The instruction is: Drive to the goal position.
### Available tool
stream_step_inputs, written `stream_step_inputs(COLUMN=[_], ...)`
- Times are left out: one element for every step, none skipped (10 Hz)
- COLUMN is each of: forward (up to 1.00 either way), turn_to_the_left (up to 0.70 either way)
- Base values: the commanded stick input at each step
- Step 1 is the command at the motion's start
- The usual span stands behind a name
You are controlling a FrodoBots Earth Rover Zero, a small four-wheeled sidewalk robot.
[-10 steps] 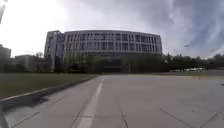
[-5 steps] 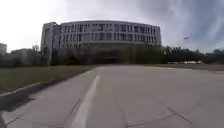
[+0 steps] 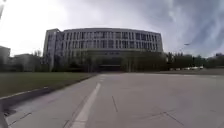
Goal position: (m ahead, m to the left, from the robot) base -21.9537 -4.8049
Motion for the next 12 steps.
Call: stream_step_inputs(forward=[1.0, 1.0, 1.0, 1.0, 1.0, 1.0, 1.0, 1.0, 1.0, 1.0, 1.0, 1.0], turn_to_the_left=[0.0, 0.0, 0.0, 0.0, 0.13, 0.4, 0.28, 0.17, 0.05, 0.0, 0.0, 0.0])
